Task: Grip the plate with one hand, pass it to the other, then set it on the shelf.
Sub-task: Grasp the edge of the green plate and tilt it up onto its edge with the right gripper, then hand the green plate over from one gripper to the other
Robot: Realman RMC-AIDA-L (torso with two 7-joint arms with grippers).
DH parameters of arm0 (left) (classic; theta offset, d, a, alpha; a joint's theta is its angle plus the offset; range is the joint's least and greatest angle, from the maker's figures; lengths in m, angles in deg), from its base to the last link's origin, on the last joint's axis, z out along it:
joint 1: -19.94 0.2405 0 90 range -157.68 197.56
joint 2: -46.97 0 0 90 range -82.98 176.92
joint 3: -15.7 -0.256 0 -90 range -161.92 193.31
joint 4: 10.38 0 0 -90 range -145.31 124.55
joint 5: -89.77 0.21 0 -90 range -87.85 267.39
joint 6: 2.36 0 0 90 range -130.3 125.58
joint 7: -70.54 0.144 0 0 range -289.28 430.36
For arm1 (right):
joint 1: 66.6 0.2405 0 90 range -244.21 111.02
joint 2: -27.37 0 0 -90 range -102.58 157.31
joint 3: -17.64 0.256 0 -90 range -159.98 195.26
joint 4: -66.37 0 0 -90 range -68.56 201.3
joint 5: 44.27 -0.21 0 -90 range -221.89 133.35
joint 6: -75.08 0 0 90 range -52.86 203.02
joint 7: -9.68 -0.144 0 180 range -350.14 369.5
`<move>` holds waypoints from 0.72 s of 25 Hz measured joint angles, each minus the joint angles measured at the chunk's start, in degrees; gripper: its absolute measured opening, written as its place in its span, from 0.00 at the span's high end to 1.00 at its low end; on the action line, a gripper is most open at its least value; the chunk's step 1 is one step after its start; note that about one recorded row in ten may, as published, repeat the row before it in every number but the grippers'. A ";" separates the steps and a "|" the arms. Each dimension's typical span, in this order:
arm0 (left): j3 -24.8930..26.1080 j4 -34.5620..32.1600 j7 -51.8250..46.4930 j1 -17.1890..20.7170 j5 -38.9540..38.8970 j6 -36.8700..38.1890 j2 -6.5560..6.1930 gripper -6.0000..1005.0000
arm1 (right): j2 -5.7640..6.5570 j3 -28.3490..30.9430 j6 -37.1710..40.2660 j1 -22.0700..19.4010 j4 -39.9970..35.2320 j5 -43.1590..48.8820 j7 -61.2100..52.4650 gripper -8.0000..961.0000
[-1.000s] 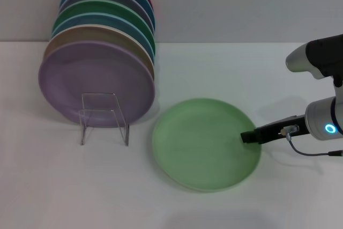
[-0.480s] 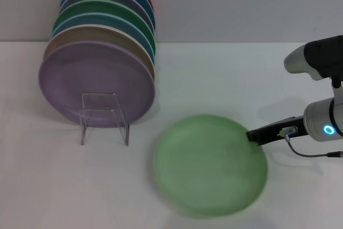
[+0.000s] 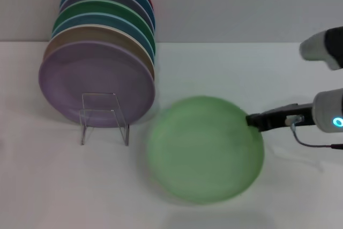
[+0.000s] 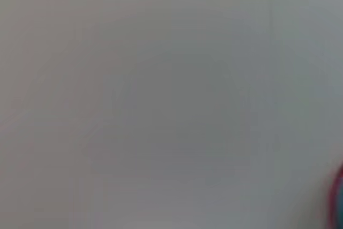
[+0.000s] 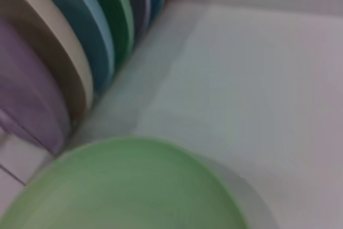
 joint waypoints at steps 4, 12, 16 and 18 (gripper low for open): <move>-4.48 0.73 0.17 1.08 0.04 7.21 -0.19 0.15 | -0.01 1.18 -0.21 -3.69 5.70 -3.48 1.74 0.99; -14.01 1.47 -7.96 0.90 1.67 20.55 -2.49 0.15 | -0.14 3.17 0.89 -12.46 14.69 -12.55 9.45 0.99; -17.17 6.29 -13.69 -0.83 6.90 18.89 -6.64 0.15 | -0.17 5.13 1.72 -13.94 14.99 -15.13 13.35 0.99; -17.18 10.88 -14.42 -0.70 9.17 15.44 -8.33 0.15 | -0.22 5.46 2.12 -14.11 14.89 -15.29 14.20 0.99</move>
